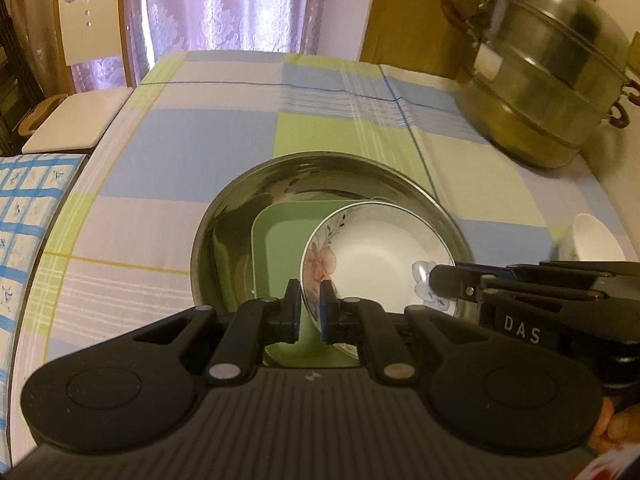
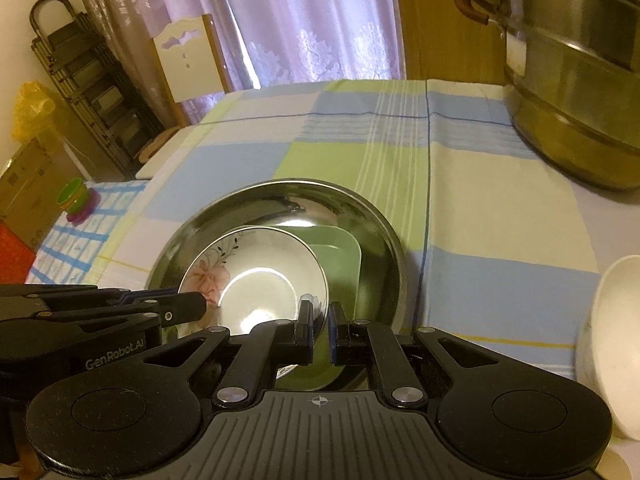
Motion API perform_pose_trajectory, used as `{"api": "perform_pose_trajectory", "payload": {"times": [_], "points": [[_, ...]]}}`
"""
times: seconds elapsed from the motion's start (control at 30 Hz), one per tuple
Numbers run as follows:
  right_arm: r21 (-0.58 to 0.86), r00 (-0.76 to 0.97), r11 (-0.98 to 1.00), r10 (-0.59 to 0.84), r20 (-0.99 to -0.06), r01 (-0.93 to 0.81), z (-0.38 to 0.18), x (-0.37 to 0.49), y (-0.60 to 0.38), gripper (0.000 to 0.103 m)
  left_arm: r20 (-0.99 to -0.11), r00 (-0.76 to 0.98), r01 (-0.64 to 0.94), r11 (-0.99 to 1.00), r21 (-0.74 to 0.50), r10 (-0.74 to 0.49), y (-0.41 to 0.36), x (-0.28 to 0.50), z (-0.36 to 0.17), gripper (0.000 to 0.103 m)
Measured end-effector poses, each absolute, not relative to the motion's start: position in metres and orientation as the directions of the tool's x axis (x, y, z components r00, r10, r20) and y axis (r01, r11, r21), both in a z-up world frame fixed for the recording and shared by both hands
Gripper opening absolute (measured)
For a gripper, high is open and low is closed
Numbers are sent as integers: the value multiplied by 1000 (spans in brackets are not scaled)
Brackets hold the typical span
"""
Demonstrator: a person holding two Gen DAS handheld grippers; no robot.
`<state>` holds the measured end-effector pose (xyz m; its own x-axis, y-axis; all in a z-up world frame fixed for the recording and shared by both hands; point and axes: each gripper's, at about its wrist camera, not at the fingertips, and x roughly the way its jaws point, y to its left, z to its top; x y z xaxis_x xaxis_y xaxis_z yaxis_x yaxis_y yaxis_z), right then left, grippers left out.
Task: Organize plates and bowls
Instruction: 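Carry the saucer with both grippers onto the green plate in the tray, then open both grippers and pull back from the tray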
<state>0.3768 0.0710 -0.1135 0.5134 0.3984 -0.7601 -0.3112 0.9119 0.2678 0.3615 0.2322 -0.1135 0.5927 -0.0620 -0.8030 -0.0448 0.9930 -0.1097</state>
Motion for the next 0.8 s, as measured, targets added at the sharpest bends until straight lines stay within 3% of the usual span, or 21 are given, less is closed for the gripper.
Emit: {"api": "perform_pose_trajectory", "payload": {"times": [0.67, 0.77, 0.8], "points": [[268, 488, 923, 375, -788, -275, -137, 395, 76, 10, -822, 565, -52, 992, -115, -66, 239, 389, -131, 9], [282, 506, 920, 387, -771, -274, -131, 392, 73, 27, -817, 574, -62, 991, -115, -59, 240, 387, -124, 9], [286, 515, 918, 391, -762, -274, -128, 390, 72, 39, -815, 576, -63, 991, -115, -58, 240, 386, -121, 9]]}}
